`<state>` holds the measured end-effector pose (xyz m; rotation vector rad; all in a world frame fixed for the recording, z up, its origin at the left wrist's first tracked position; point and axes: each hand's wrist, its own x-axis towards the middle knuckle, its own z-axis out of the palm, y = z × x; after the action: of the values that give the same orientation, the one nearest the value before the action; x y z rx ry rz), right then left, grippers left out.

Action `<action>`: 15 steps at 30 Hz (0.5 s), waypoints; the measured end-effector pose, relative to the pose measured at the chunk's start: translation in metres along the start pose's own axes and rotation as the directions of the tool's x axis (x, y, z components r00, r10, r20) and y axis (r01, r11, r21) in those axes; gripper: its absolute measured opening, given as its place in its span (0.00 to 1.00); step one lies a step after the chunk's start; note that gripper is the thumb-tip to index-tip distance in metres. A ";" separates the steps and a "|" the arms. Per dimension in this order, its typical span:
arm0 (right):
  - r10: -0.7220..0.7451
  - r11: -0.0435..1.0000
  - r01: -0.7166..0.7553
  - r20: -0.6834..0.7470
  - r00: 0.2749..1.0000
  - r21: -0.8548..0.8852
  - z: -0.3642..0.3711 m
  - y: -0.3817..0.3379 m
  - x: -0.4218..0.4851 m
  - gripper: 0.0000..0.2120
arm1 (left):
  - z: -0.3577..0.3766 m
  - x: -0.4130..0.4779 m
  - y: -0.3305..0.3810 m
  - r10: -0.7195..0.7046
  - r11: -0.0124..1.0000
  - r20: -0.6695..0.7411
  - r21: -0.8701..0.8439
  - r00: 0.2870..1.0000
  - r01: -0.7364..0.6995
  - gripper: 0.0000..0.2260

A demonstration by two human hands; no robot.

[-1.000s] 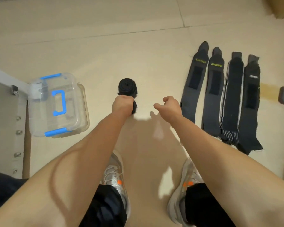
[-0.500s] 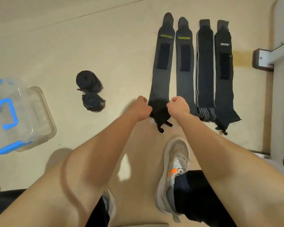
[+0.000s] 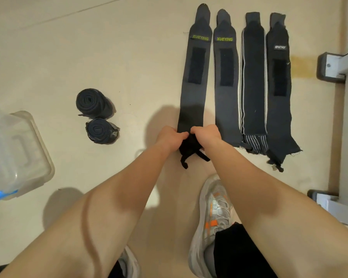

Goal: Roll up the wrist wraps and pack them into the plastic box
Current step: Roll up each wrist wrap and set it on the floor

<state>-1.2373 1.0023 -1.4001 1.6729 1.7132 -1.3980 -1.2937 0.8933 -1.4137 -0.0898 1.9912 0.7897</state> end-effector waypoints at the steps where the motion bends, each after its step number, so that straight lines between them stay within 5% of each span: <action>1: -0.004 1.000 0.003 0.019 1.000 0.027 -0.002 -0.002 -0.003 0.08 | -0.004 -0.005 0.001 -0.004 0.999 0.008 -0.043 1.000 0.005 0.13; 8: -0.145 0.988 0.143 0.039 0.989 0.050 -0.016 -0.023 -0.048 0.08 | -0.047 -0.052 0.025 0.024 0.936 0.048 -0.353 0.999 -0.005 0.01; 11: -0.072 0.966 0.044 0.100 0.992 0.254 -0.028 -0.032 -0.078 0.06 | -0.069 -0.080 0.038 0.056 0.893 0.038 -0.448 0.998 -0.033 0.06; 13: -0.152 0.951 0.118 0.097 0.984 0.287 -0.037 -0.039 -0.096 0.07 | -0.081 -0.096 0.046 0.075 0.864 0.023 -0.500 0.997 -0.054 0.02; 15: -0.249 0.917 0.216 0.056 0.967 0.334 -0.046 -0.049 -0.120 0.10 | -0.093 -0.115 0.053 0.103 0.827 -0.033 -0.552 0.994 -0.104 0.14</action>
<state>-1.2368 0.9848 -1.2637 1.5630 1.7450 -1.9333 -1.3219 0.8540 -1.2637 -0.3230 1.7192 1.4250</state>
